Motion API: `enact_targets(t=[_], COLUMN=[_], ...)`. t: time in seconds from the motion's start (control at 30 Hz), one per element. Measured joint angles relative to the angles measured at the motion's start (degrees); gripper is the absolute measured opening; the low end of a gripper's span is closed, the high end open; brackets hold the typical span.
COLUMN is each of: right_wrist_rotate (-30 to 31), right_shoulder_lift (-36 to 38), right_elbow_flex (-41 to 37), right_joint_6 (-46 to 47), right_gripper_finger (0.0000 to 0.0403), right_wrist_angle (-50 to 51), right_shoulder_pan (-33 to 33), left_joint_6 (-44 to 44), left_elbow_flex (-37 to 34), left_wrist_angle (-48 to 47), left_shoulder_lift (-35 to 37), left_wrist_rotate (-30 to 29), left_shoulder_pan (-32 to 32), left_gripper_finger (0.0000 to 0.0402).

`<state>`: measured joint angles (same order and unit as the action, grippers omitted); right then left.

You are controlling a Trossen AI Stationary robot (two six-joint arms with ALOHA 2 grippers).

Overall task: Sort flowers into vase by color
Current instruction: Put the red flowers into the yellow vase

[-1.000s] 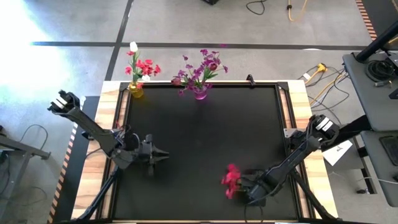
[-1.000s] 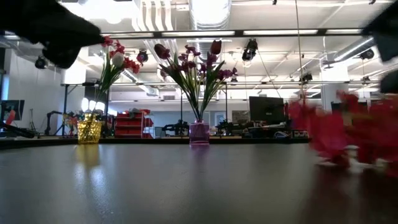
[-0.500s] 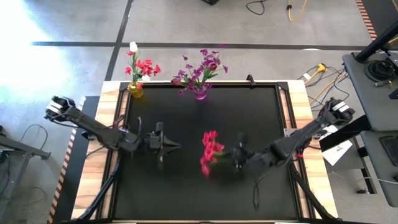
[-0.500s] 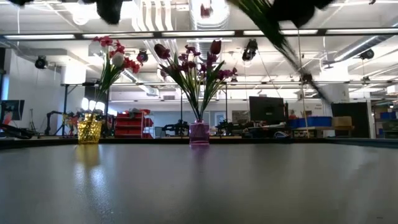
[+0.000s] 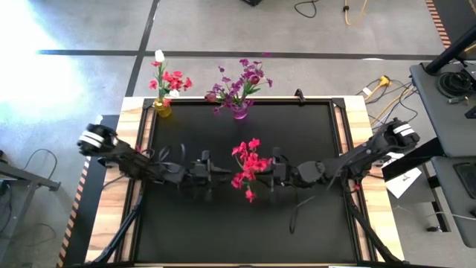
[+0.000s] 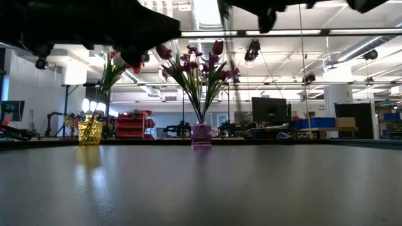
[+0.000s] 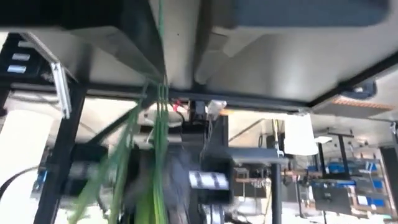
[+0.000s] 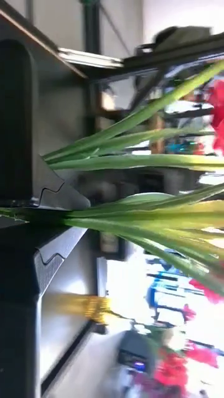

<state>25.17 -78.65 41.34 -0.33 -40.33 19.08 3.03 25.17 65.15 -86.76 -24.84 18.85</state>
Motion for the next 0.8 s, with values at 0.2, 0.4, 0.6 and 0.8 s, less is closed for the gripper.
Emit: enact_targets(t=[0.2, 0.4, 0.6, 0.8], right_wrist_rotate=[-4.8, -4.7, -4.8, -4.8], right_shoulder_lift=[-4.3, -6.3, -5.8, -5.8], right_elbow_flex=[1.6, 2.2, 2.3, 2.3], right_joint_6=[-3.2, -3.6, -3.5, -4.1], right_gripper_finger=[0.0013, 0.0013, 0.0013, 0.0013], right_wrist_angle=[-5.1, -5.4, -5.4, -4.2], right_shoulder_pan=[-2.3, -2.3, -2.2, -2.2], left_joint_6=[-0.3, 0.0, 0.5, 0.2], left_elbow_flex=[7.5, 10.4, 13.8, 16.2], left_wrist_angle=[0.1, -0.3, 0.1, -5.5], left_shoulder_lift=[-9.2, -13.0, -15.3, -15.7], left_wrist_rotate=[-0.1, 1.7, 12.3, 20.7], left_shoulder_pan=[-1.4, -4.0, -6.3, -7.5], left_gripper_finger=[0.0172, 0.0226, 0.022, 0.0192])
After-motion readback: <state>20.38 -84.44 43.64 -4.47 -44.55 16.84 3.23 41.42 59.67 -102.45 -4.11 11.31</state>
